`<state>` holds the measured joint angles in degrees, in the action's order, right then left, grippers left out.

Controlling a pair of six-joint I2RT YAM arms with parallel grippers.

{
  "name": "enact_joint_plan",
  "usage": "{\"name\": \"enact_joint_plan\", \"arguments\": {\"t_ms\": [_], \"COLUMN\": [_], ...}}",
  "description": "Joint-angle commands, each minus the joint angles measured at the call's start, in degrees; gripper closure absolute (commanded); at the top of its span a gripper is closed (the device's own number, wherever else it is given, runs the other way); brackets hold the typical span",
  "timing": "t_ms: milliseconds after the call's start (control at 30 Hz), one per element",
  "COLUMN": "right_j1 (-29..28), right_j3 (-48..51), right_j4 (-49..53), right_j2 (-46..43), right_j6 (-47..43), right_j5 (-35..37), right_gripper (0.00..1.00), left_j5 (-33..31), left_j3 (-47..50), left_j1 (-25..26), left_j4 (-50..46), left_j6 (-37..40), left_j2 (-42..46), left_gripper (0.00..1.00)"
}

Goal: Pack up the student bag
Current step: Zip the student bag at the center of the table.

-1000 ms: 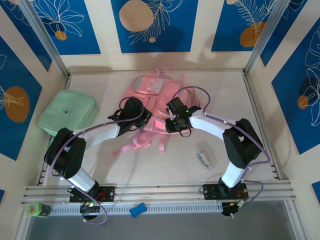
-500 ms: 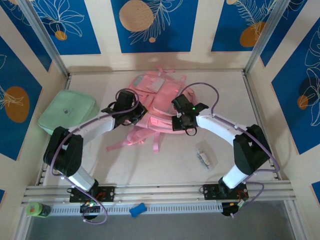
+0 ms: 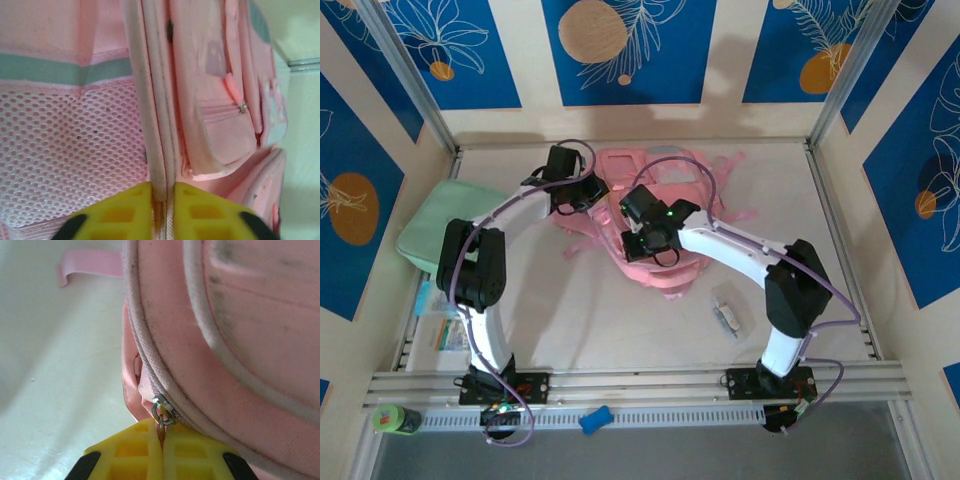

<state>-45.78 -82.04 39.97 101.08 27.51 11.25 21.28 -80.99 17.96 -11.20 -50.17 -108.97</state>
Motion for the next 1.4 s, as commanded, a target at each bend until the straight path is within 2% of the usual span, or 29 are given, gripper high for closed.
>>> {"name": "enact_joint_plan", "arguments": {"t_ms": [0,100,233,400,567,633,700,767,867,967,1200,1367], "right_j1": [0.36,0.35,0.29,-0.26,-0.30,-0.36,-0.52,-0.58,-0.49,-0.50,-0.59,2.05], "right_j3": [-2.81,-3.08,-1.19,0.22,1.11,1.16,0.94,0.90,0.94,0.95,2.68,8.55], "right_j4": [1.08,1.43,0.43,0.15,-0.15,-0.69,-0.72,-0.35,0.19,0.81,5.73,8.49], "right_j2": [1.74,2.37,1.56,1.01,0.74,0.61,0.84,0.84,0.62,0.43,-1.68,-6.44], "right_j6": [1.17,1.73,2.97,3.17,3.43,3.39,3.12,3.18,3.21,3.14,3.09,3.33], "right_j5": [-2.63,-2.25,-2.48,-1.80,-1.10,-0.96,-0.84,-0.10,0.58,1.11,5.71,7.61], "right_gripper": [1.00,1.00,1.00,1.00,1.00,1.00,1.00,1.00,1.00,1.00,1.00,1.00], "left_j5": [5.49,4.77,3.67,-1.69,-6.60,-9.13,-10.61,-11.74,-14.19,-16.12,-16.93,-13.97], "left_j3": [3.92,12.75,25.48,29.12,30.19,30.70,32.17,32.60,29.97,29.73,27.41,25.91], "left_j1": [-1.02,-0.29,1.74,7.97,11.64,12.49,12.63,12.72,13.16,12.98,10.28,4.81], "left_j4": [5.46,7.29,15.77,18.24,19.46,18.07,20.44,22.52,16.55,14.68,10.91,10.80], "left_j6": [0.18,-4.36,-13.93,-19.57,-23.60,-24.61,-27.28,-28.33,-25.48,-23.85,-19.20,-13.65], "left_j2": [3.77,10.04,17.98,20.65,19.81,19.33,18.85,18.53,18.79,18.94,18.10,17.74], "left_gripper": [0.73,0.60,0.53,0.49,0.50,0.54,0.66,0.74,0.83,0.99,1.00,1.00]}}
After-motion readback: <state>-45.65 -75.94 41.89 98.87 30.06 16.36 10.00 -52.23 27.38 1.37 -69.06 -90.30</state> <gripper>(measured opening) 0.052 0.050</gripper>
